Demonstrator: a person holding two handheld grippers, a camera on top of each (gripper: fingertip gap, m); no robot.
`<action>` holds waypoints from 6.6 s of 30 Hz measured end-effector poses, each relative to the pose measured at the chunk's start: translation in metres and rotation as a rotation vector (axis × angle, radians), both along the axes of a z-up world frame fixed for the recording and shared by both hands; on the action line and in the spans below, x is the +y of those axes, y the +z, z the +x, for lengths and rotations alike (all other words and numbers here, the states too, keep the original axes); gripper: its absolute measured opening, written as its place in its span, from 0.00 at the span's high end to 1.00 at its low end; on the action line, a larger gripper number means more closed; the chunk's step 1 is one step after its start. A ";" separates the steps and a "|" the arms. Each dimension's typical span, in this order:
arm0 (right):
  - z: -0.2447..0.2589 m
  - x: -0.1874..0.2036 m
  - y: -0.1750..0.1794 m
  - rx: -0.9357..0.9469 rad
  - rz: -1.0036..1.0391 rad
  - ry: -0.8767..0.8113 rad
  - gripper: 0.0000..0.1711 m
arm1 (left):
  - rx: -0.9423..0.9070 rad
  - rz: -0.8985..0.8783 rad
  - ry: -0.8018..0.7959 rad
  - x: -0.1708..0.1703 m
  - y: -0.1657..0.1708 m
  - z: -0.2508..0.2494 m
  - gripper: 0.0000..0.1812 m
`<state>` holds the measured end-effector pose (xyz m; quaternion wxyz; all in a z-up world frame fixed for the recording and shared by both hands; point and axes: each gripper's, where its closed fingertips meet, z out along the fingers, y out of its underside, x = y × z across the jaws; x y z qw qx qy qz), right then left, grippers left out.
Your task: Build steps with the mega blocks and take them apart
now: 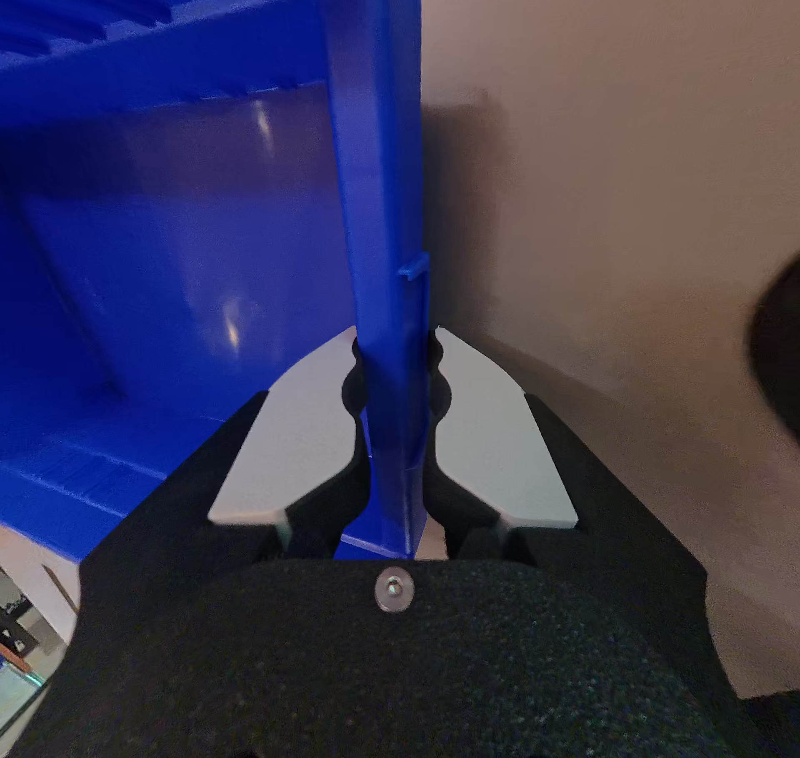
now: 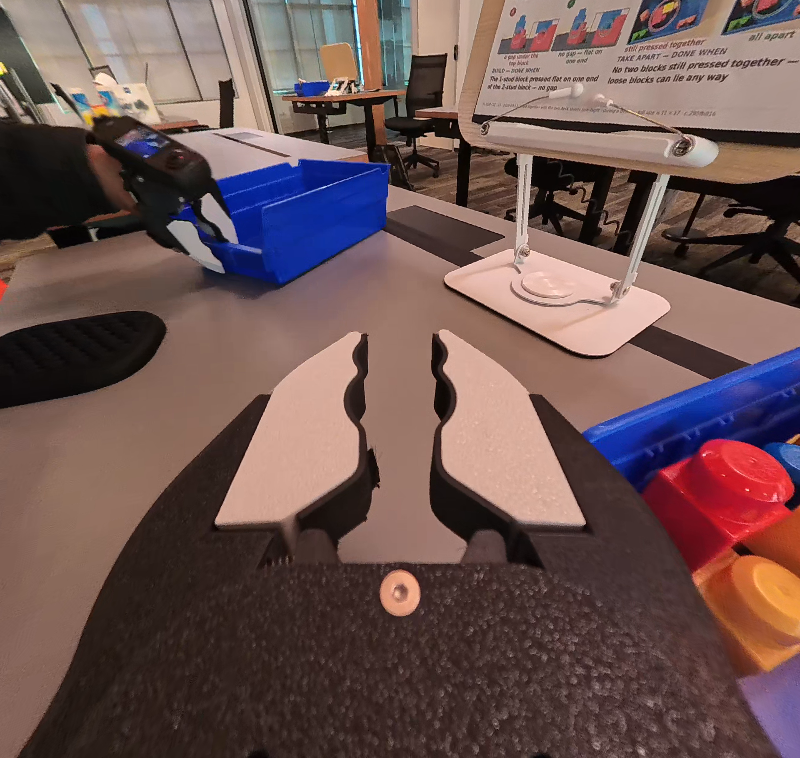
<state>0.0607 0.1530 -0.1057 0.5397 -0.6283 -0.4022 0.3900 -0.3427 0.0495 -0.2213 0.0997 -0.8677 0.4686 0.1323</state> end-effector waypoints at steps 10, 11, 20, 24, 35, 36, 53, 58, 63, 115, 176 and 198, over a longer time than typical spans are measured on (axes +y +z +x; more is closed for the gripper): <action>-0.004 -0.003 -0.002 0.001 -0.005 0.012 0.84 | -0.036 0.080 -0.242 -0.048 0.005 0.107 0.85; -0.004 -0.003 -0.003 -0.001 -0.006 0.009 0.84 | -0.036 0.085 -0.267 -0.048 0.005 0.116 0.85; 0.002 0.002 -0.006 -0.003 -0.018 -0.017 0.84 | -0.066 0.078 -0.418 -0.036 0.007 0.184 0.85; 0.003 0.003 -0.007 -0.004 -0.022 -0.018 0.84 | -0.073 0.086 -0.438 -0.030 0.003 0.196 0.85; 0.001 0.003 -0.011 -0.017 -0.033 -0.013 0.84 | -0.115 0.121 -0.450 -0.005 -0.003 0.208 0.85; 0.001 0.003 -0.011 -0.017 -0.033 -0.012 0.84 | -0.131 0.112 -0.452 -0.004 -0.003 0.209 0.85; 0.151 0.031 -0.029 -0.912 0.048 -0.133 0.70 | -0.795 0.436 -0.240 -0.036 0.071 0.225 0.77; 0.177 0.038 -0.078 -1.320 -0.043 0.045 0.63 | -0.881 0.467 -0.228 -0.050 0.068 0.239 0.78; 0.191 0.051 -0.111 -1.538 -0.087 0.095 0.64 | -0.904 0.477 -0.245 -0.056 0.073 0.249 0.78; 0.096 -0.110 -0.073 -1.237 0.105 0.016 0.83 | -0.862 0.808 -0.067 0.035 0.115 0.404 0.95; -0.379 -0.209 -0.068 -1.290 0.607 0.480 0.82 | -0.775 1.445 0.818 -0.134 0.129 -0.081 0.97; -0.351 -0.198 -0.046 -0.880 0.451 0.372 0.78 | -0.650 1.150 1.080 -0.092 0.059 -0.112 0.92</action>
